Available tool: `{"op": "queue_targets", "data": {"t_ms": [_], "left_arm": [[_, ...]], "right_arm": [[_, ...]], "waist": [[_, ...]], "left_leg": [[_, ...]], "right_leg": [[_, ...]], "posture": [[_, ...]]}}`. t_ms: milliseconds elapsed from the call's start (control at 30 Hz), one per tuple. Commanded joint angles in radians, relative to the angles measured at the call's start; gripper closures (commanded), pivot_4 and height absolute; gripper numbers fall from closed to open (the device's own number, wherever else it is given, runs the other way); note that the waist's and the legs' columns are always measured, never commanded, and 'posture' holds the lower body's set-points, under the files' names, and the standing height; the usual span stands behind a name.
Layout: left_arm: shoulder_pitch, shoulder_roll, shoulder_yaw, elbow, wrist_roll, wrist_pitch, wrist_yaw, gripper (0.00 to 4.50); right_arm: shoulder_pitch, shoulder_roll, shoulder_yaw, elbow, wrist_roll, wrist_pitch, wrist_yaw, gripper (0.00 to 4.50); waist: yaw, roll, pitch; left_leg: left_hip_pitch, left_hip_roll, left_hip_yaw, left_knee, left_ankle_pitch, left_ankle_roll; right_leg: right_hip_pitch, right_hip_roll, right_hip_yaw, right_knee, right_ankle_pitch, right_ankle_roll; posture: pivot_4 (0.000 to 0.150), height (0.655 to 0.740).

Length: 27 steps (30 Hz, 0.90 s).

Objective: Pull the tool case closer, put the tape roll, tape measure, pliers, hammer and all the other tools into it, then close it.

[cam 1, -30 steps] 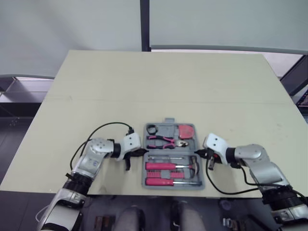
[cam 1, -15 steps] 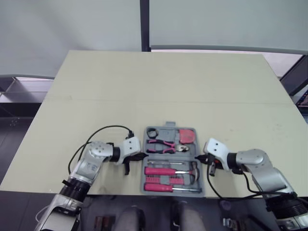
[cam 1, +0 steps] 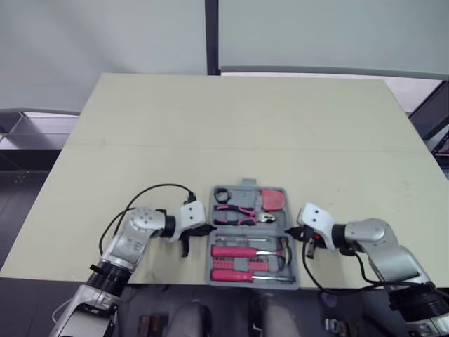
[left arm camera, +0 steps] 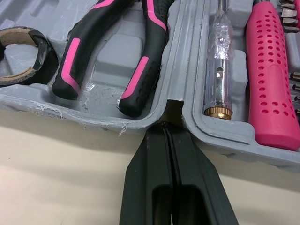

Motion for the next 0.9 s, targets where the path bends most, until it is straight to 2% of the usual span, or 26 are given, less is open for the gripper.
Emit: {"op": "queue_targets", "data": {"t_ms": [33, 133, 200, 300, 433, 533, 567, 733, 900], "left_arm": [[-0.012, 0.035, -0.007, -0.007, 0.009, -0.048, 0.005, 4.44], [0.008, 0.131, 0.020, -0.013, 0.005, -0.109, -0.034, 4.44], [0.040, 0.177, 0.059, -0.075, -0.083, -0.116, -0.100, 4.44], [0.122, 0.229, 0.094, -0.253, -0.287, -0.085, -0.258, 4.50], [0.176, 0.209, 0.075, -0.390, -0.391, 0.027, -0.261, 4.50], [0.179, 0.156, 0.020, -0.380, -0.356, 0.057, -0.208, 4.50], [0.178, 0.145, -0.003, -0.362, -0.328, 0.051, -0.195, 4.50], [0.170, 0.100, -0.090, -0.234, -0.208, -0.010, -0.128, 4.50], [0.142, 0.065, -0.110, -0.139, -0.158, -0.046, -0.086, 4.50]], "right_arm": [[0.013, -0.046, 0.002, -0.051, -0.015, -0.046, 0.005, 4.50], [0.040, -0.104, -0.029, -0.068, -0.019, -0.075, 0.007, 4.50], [0.061, -0.139, -0.073, -0.081, 0.011, -0.063, 0.014, 4.50], [0.093, -0.166, -0.156, -0.108, 0.120, 0.019, 0.051, 3.75], [0.072, -0.114, -0.264, -0.123, 0.305, 0.248, 0.031, 1.78], [0.012, -0.036, -0.336, -0.079, 0.424, 0.448, -0.040, 0.23], [-0.012, -0.010, -0.354, -0.061, 0.448, 0.506, -0.071, 0.05], [-0.133, 0.090, -0.414, 0.059, 0.513, 0.704, -0.212, 0.05], [-0.192, 0.105, -0.376, 0.163, 0.509, 0.740, -0.242, 0.05]], "waist": [[0.004, 0.000, 0.000], [0.003, 0.000, 0.000], [0.000, 0.000, 0.000], [-0.006, 0.000, 0.000], [-0.004, 0.000, 0.000], [-0.004, 0.001, 0.000], [-0.005, 0.001, 0.000], [-0.006, 0.001, 0.000], [-0.004, 0.001, 0.000]], "left_leg": [[0.000, 0.000, 0.000, 0.000, 0.000, 0.000], [0.000, 0.000, 0.000, 0.000, 0.000, 0.000], [0.000, 0.000, 0.000, 0.000, 0.000, 0.000], [0.000, 0.001, 0.000, -0.001, -0.001, -0.001], [0.001, 0.002, -0.003, 0.000, -0.001, -0.001], [0.002, 0.002, -0.004, 0.000, -0.001, -0.001], [0.003, 0.002, -0.004, 0.000, -0.001, -0.001], [0.001, 0.001, -0.003, -0.001, -0.001, -0.001], [0.000, 0.001, -0.003, -0.001, 0.000, -0.001]], "right_leg": [[0.000, 0.000, 0.000, 0.000, 0.000, 0.000], [0.000, -0.002, 0.000, 0.000, 0.000, 0.000], [0.000, -0.003, 0.000, 0.000, 0.000, 0.000], [0.000, -0.005, 0.002, -0.001, 0.000, 0.000], [0.003, -0.006, 0.004, -0.003, 0.000, 0.000], [0.006, -0.005, 0.004, -0.003, 0.000, -0.001], [0.006, -0.005, 0.004, -0.003, 0.000, -0.001], [0.003, -0.003, 0.004, -0.003, 0.000, -0.001], [0.002, -0.003, 0.004, -0.002, 0.000, -0.001]], "posture": [[0.150, 0.7400], [0.150, 0.7400], [0.150, 0.7400], [0.150, 0.7400], [0.150, 0.7400], [0.150, 0.7400], [0.150, 0.7400], [0.150, 0.7400], [0.150, 0.7400]]}}
